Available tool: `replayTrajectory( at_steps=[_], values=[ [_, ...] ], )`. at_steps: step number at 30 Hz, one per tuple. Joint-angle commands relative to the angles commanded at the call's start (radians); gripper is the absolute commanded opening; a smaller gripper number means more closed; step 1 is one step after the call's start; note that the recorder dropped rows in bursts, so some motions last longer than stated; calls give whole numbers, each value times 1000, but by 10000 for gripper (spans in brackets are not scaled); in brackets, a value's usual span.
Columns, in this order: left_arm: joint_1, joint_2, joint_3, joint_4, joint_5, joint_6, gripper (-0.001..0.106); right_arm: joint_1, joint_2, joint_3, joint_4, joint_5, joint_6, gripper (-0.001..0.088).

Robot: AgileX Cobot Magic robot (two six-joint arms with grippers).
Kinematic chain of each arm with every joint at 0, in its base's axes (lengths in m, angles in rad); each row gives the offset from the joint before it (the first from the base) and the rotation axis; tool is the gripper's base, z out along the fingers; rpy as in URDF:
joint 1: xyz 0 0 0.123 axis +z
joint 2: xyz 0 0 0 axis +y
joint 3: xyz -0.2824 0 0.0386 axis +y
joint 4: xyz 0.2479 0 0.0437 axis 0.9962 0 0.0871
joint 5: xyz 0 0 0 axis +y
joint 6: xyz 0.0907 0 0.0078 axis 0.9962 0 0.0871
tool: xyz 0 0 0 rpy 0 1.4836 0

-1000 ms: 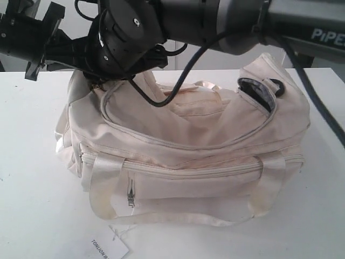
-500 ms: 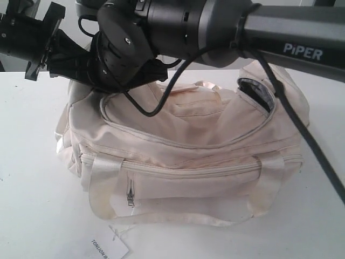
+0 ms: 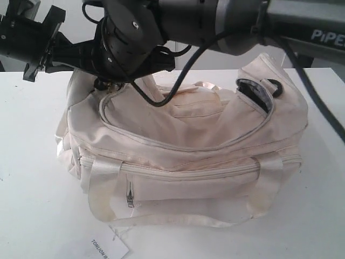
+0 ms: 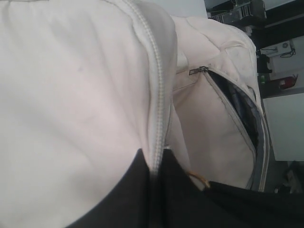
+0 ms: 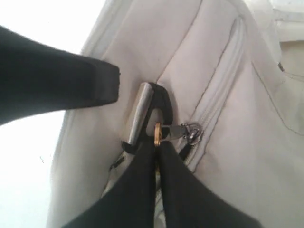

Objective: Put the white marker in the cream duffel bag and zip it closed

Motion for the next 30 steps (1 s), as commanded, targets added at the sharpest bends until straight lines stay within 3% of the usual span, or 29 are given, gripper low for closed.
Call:
replayTrajectory(
  at_steps=[12, 30],
  values=[
    [0, 0, 0, 55, -13, 0, 0, 0, -28, 0, 26, 16, 0, 31],
    [0, 0, 0, 59, -29, 0, 0, 0, -39, 0, 249, 79, -142, 31]
  ],
)
